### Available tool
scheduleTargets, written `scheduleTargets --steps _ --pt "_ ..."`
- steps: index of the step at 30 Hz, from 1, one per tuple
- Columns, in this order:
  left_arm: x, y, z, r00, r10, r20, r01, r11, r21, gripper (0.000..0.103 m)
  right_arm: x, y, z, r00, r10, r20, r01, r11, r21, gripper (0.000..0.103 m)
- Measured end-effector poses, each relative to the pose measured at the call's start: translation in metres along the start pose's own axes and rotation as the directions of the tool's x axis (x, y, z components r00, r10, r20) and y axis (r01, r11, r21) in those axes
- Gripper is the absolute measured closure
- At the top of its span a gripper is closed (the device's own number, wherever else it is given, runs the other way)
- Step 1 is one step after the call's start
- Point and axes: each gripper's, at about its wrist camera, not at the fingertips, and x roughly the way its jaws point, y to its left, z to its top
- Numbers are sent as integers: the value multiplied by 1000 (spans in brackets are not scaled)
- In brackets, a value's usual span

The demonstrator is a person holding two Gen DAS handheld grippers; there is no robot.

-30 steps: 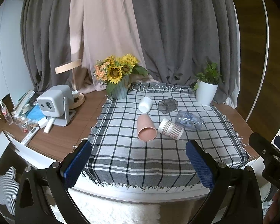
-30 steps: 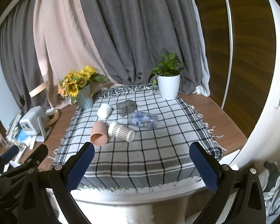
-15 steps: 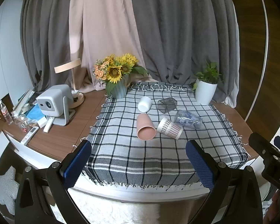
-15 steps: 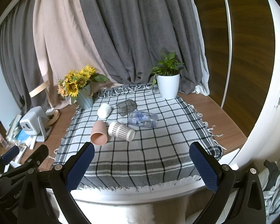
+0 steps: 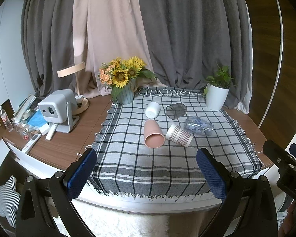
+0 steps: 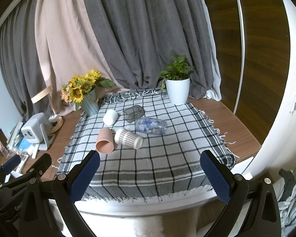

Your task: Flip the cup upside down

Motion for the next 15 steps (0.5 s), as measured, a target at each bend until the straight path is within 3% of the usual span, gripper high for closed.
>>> scheduleTargets --steps 15 --pt "-1 -2 -1 1000 0 -2 0 1000 -1 0 0 1 -1 1000 0 -2 0 1000 2 1"
